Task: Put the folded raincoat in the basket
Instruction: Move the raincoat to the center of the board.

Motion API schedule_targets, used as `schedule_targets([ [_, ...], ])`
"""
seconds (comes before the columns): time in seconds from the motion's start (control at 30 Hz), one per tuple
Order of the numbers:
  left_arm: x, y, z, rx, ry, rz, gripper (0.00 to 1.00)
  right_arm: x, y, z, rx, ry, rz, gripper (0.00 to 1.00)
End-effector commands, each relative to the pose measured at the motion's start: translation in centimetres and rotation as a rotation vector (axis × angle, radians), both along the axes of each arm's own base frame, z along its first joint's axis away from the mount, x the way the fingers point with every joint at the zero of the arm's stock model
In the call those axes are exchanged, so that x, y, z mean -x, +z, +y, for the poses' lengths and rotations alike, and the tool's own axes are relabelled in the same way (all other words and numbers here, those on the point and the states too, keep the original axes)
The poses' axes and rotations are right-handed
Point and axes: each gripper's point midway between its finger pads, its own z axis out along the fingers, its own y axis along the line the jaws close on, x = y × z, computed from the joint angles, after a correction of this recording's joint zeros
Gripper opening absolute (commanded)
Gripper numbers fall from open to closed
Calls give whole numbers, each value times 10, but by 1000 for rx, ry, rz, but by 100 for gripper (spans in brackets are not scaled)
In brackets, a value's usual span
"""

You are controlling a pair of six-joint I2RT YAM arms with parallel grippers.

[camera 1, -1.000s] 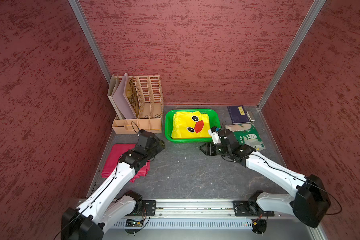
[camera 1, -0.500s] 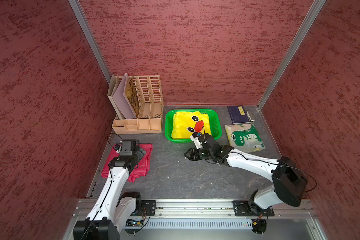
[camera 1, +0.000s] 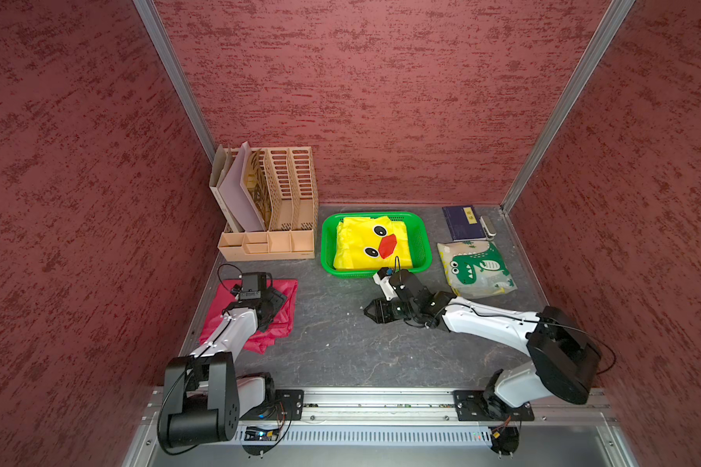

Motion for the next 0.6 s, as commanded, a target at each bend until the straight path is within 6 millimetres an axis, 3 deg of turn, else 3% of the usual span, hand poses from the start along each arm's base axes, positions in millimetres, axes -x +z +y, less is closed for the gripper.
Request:
schedule_targets([
  [0.0, 27, -29, -43, 87, -79, 107, 81, -6, 10, 1, 20, 0, -47, 49],
  [0.13, 46, -34, -80, 130, -105, 116, 79, -11, 13, 4, 21, -14, -47, 51],
  [0.23, 57, -24, -94, 133, -111, 87, 78, -14, 16, 7, 11, -26, -47, 53],
  [0.37, 67, 15, -94, 88, -118, 16, 81, -19, 21, 13, -15, -46, -36, 57],
  [0.47, 64, 54, -92, 73, -173, -97, 97, -21, 24, 24, -59, -48, 0, 60],
  [0.57, 55, 92, -90, 12, -257, -184, 100, -20, 23, 38, -100, -60, 38, 62],
])
